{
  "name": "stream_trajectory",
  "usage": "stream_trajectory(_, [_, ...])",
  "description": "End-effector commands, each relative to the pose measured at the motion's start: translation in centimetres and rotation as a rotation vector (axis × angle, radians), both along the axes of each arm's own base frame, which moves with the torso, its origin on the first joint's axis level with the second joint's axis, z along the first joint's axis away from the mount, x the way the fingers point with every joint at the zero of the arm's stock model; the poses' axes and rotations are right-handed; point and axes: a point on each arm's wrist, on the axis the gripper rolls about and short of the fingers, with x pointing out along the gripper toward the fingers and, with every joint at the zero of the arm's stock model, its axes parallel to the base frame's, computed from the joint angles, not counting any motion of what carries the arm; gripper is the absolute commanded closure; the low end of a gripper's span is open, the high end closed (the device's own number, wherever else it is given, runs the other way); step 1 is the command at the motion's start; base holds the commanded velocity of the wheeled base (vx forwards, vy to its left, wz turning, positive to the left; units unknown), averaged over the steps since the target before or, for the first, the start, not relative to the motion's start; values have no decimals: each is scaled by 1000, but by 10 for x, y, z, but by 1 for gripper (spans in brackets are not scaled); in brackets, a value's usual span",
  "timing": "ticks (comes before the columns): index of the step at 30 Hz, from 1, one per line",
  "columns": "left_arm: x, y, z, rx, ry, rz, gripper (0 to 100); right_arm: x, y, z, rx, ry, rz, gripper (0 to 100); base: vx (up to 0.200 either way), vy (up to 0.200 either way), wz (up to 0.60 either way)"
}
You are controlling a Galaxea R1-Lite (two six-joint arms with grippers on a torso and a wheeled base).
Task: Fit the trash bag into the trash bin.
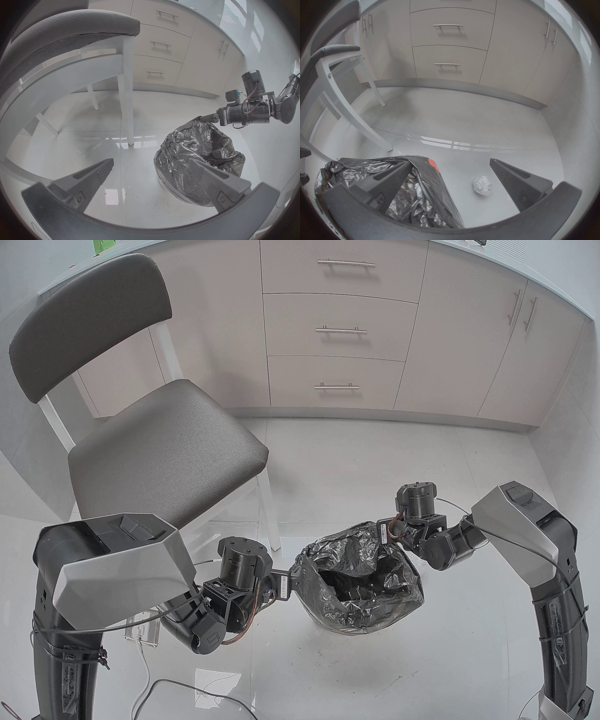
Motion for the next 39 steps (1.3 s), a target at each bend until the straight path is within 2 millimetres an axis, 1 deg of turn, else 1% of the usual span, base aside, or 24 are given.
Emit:
stream_trajectory(1, [0,0,-1,2,3,0,0,5,-3,-10,-2,7,-10,0,0,0,0])
stream_trajectory(4, [0,0,-3,3,4,0,0,9,-8,-13,-2,7,-21,0,0,0,0])
stream_trajectory(11, [0,0,-4,4,7,0,0,13,-10,-21,0,10,-28,0,0,0,0])
stream_trajectory(13, [-1,-1,-4,5,8,-2,0,17,-14,-24,0,8,-39,0,0,0,0])
stream_trajectory(20, [0,-1,-4,4,7,-2,0,21,-18,-31,11,11,-53,0,0,0,0])
stream_trajectory(31, [-1,-1,-5,5,8,-2,0,22,-21,-30,13,8,-62,0,0,0,0])
stream_trajectory(32, [-1,-1,-5,5,8,-3,0,20,-21,-27,15,9,-61,0,0,0,0])
stream_trajectory(35, [-1,-2,-5,4,7,-6,0,12,-19,-9,29,1,-55,0,0,0,0])
stream_trajectory(36, [-2,-3,-5,4,7,-8,0,10,-18,-6,30,0,-52,0,0,0,0])
stream_trajectory(37, [-2,-3,-6,4,8,-9,0,5,-18,3,34,-3,-42,0,0,0,0])
stream_trajectory(39, [-4,-5,-7,8,10,-14,0,-4,-17,16,41,-4,-24,0,0,0,0])
